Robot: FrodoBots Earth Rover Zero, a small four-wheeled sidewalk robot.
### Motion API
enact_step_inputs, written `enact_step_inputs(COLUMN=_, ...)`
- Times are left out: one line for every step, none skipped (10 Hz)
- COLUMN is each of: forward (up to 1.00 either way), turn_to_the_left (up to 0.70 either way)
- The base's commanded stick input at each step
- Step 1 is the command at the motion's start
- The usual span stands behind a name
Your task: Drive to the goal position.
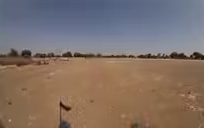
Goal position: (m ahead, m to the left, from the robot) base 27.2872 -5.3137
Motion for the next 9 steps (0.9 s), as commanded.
enact_step_inputs(forward=0.5, turn_to_the_left=0.0)
enact_step_inputs(forward=0.5, turn_to_the_left=0.0)
enact_step_inputs(forward=0.5, turn_to_the_left=0.0)
enact_step_inputs(forward=0.5, turn_to_the_left=0.0)
enact_step_inputs(forward=0.5, turn_to_the_left=0.0)
enact_step_inputs(forward=0.5, turn_to_the_left=0.0)
enact_step_inputs(forward=0.5, turn_to_the_left=0.0)
enact_step_inputs(forward=0.5, turn_to_the_left=0.0)
enact_step_inputs(forward=0.5, turn_to_the_left=0.0)
